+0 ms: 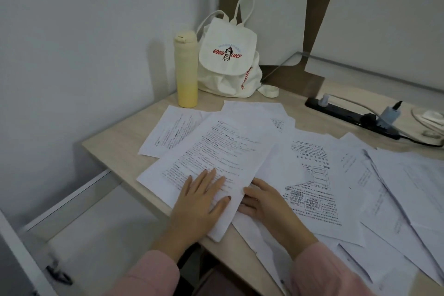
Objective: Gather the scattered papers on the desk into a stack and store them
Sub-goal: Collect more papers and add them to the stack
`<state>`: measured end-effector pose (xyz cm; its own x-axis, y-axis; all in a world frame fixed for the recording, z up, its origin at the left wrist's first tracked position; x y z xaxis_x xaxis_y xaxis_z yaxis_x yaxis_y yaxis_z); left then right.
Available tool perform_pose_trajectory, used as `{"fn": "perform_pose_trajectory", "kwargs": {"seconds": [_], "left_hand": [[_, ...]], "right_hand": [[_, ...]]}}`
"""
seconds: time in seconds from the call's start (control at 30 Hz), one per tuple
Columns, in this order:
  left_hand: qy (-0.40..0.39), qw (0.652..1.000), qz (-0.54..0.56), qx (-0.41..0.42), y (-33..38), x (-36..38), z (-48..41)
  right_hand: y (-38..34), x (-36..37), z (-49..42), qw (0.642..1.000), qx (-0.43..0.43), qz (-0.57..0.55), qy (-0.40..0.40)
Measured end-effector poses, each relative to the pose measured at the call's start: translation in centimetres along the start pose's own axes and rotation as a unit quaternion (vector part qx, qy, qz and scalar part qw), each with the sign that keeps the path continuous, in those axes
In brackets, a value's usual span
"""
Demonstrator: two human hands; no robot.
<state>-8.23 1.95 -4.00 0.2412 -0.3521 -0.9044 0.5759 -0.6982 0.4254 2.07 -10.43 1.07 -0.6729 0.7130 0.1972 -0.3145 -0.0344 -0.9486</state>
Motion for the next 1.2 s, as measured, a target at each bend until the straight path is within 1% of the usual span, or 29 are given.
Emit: {"fn": "perform_pose_trajectory", "kwargs": {"seconds": [0.07,0.13,0.2,0.27,0.3,0.33,0.4,0.47,0.53,0.6,0.67,0.7,0.77,0.83,0.87,0.9,0.93,0.97,1.07,1.1,1.13,1.2], "left_hand": [[0.021,1.0,-0.023,0.007,-0.3,0.3,0.1],[0.023,0.999,-0.023,0.008,-0.2,0.3,0.1],[0.014,1.0,-0.011,0.003,0.1,0.2,0.1],[0.005,1.0,0.014,-0.006,0.6,-0.2,0.0],[0.0,0.999,0.032,-0.009,1.1,-0.4,0.0],[-0.005,0.999,0.05,-0.009,1.7,-0.6,0.1],[-0.022,0.996,0.083,-0.001,3.4,-0.6,0.5],[-0.039,0.993,0.107,0.02,5.8,-0.3,1.1],[-0.045,0.99,0.123,0.046,8.3,0.2,1.7],[-0.046,0.987,0.135,0.075,10.8,0.8,2.1],[-0.056,0.982,0.151,0.101,13.3,1.4,2.5],[-0.065,0.979,0.156,0.111,14.4,1.7,2.8],[-0.081,0.977,0.149,0.128,16.3,2.4,3.4],[-0.093,0.974,0.151,0.142,17.8,3.0,4.1],[-0.099,0.971,0.159,0.145,18.4,3.3,4.4],[-0.108,0.969,0.169,0.144,18.8,3.6,4.6],[-0.117,0.966,0.181,0.14,19.2,3.7,4.9],[-0.127,0.963,0.194,0.135,19.5,3.8,5.0],[-0.134,0.958,0.221,0.124,20.5,3.8,4.7],[-0.129,0.959,0.221,0.123,20.8,3.7,4.4],[-0.128,0.96,0.216,0.125,21.3,3.8,4.2],[-0.134,0.96,0.205,0.135,22.5,4.2,3.8]], "right_hand": [[-0.8,-1.4,0.7,1.0,0.007,0.025,-0.008],[-1.7,-3.7,1.6,0.998,-0.009,0.057,0.01],[-2.7,-6.6,2.8,0.993,-0.049,0.094,0.043],[-3.5,-10.0,4.0,0.979,-0.089,0.157,0.095],[-3.8,-12.0,4.6,0.964,-0.105,0.211,0.126],[-3.9,-14.0,5.2,0.94,-0.115,0.277,0.159],[-4.0,-17.8,6.5,0.876,-0.119,0.411,0.22],[-3.7,-21.3,8.2,0.817,-0.09,0.508,0.257],[-2.9,-23.9,10.0,0.779,-0.041,0.571,0.256],[-2.1,-25.5,11.5,0.759,-0.001,0.599,0.254],[-1.7,-26.2,12.4,0.746,0.01,0.61,0.268],[-1.7,-26.3,12.6,0.729,0.005,0.629,0.27],[-2.0,-26.6,12.4,0.676,-0.008,0.691,0.257],[-2.3,-27.0,12.1,0.622,-0.001,0.747,0.233],[-2.4,-27.3,11.8,0.606,0.004,0.765,0.221],[-2.6,-27.5,11.7,0.599,0.0,0.773,0.21],[-2.7,-27.7,11.7,0.602,-0.01,0.773,0.2],[-2.8,-27.8,11.8,0.615,-0.02,0.765,0.191],[-2.6,-27.6,13.1,0.681,-0.077,0.708,0.173],[-2.5,-27.3,13.6,0.692,-0.105,0.691,0.18],[-2.4,-27.3,14.0,0.692,-0.131,0.683,0.194],[-2.2,-27.7,14.2,0.675,-0.158,0.686,0.221]]}}
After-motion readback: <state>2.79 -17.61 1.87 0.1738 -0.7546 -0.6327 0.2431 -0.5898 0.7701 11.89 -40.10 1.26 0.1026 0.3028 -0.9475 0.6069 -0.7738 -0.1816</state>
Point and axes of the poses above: each hand's wrist, its own z-axis away from the middle knuckle, its own x-axis out of the palm, y = z × x, the point moved 1 cm from there along -z, towards the middle knuckle, and after that the axes turned 11 degrees about -x, right-handed, at the moved point
